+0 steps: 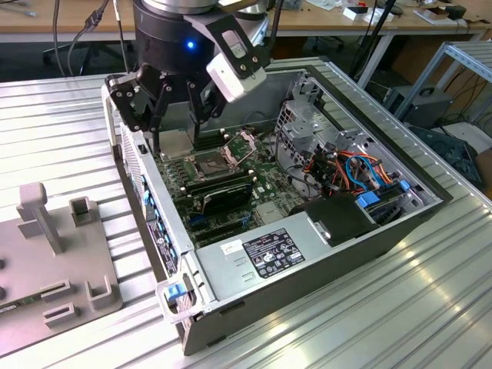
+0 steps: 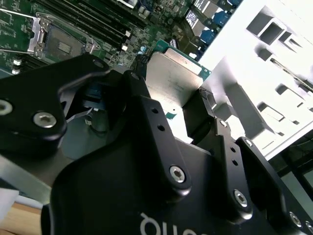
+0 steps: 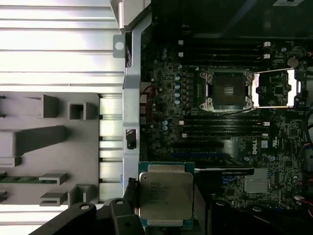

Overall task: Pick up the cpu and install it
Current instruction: 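Pick up the cpu and move it towards the insertion slot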

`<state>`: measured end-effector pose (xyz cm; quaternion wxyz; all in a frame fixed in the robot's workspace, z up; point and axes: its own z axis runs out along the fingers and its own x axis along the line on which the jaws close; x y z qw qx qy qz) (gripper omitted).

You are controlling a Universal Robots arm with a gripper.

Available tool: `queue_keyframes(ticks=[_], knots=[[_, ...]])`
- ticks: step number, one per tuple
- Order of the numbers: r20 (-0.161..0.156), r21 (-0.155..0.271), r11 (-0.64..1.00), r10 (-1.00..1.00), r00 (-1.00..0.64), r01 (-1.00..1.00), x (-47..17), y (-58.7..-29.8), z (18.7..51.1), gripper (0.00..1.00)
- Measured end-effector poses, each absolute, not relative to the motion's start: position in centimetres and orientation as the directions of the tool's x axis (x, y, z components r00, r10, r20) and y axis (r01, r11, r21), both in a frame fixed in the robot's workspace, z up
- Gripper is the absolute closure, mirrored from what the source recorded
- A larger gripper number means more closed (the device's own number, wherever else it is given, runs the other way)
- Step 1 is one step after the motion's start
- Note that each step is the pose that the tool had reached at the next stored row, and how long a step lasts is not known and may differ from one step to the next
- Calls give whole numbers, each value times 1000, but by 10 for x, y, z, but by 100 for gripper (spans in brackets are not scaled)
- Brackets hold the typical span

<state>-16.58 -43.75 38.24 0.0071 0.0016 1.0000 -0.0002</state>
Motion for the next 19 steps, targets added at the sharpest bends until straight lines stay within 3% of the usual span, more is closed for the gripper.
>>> queue_keyframes(ticks=[19], knots=[[-14,0,1000,3,-1000,3,-156,-437,382,45]])
